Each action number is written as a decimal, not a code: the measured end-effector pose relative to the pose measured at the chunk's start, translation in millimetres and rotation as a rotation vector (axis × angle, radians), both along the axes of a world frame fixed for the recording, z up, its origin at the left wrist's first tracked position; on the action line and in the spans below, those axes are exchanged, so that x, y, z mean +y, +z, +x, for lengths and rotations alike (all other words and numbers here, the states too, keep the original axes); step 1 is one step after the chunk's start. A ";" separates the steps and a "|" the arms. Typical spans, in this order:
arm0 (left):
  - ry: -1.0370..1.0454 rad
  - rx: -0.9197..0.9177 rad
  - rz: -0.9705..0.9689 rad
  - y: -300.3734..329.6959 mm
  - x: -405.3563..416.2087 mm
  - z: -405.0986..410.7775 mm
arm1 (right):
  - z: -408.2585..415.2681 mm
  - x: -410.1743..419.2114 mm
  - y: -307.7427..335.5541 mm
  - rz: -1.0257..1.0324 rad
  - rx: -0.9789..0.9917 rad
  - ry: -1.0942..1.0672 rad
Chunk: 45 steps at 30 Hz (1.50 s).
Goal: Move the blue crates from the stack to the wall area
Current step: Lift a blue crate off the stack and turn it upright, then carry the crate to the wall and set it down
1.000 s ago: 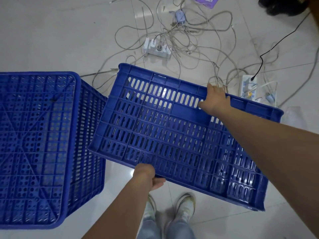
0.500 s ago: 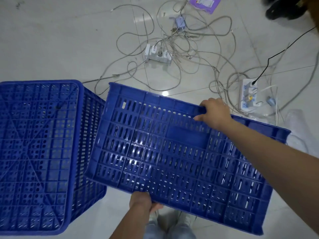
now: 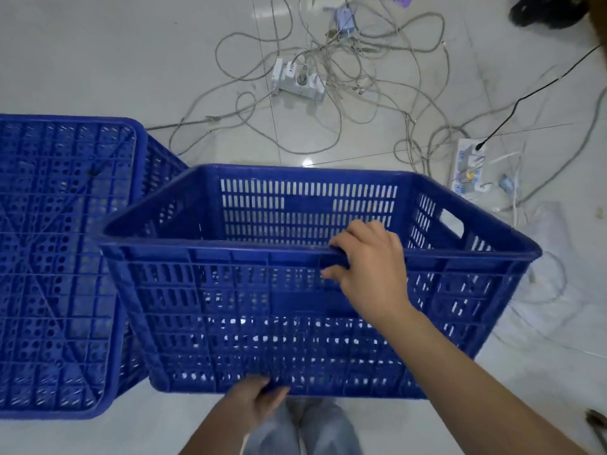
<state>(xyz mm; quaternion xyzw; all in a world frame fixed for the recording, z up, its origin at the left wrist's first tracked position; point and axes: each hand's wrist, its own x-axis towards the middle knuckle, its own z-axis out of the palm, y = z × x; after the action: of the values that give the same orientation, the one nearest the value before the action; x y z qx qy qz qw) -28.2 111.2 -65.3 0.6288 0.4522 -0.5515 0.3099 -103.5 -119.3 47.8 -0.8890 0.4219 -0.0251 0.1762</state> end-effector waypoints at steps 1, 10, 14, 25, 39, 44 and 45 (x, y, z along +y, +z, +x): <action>-0.003 -0.006 -0.022 -1.9 -5.2 4.3 | -0.4 4.8 -0.9 -0.015 0.004 0.004; 0.012 -0.159 -0.165 15.5 -42.6 63.0 | 3.6 39.0 -15.4 -0.067 0.009 0.011; -0.003 -0.211 -0.188 24.9 -46.9 74.0 | 2.7 70.5 -24.4 0.044 -0.018 0.014; -0.436 -0.272 -0.079 25.6 -16.4 79.1 | -28.9 136.4 -101.5 0.413 0.251 -0.024; -1.147 -0.852 0.273 13.6 -86.3 121.7 | -70.4 44.7 -130.0 0.851 0.693 0.154; -1.161 -0.781 0.317 -0.2 -126.8 155.5 | -98.0 -48.6 -127.9 0.530 0.462 -0.340; -1.115 -0.748 0.305 -5.1 -127.7 160.9 | -104.5 -63.8 -125.1 0.439 0.479 -0.415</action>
<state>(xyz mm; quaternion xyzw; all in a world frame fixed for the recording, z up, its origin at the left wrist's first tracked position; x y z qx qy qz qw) 132.7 -16.4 -70.4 0.9522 -0.0037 -0.3045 0.0232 -208.0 -183.1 -77.3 -0.7065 0.6174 0.2390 0.2501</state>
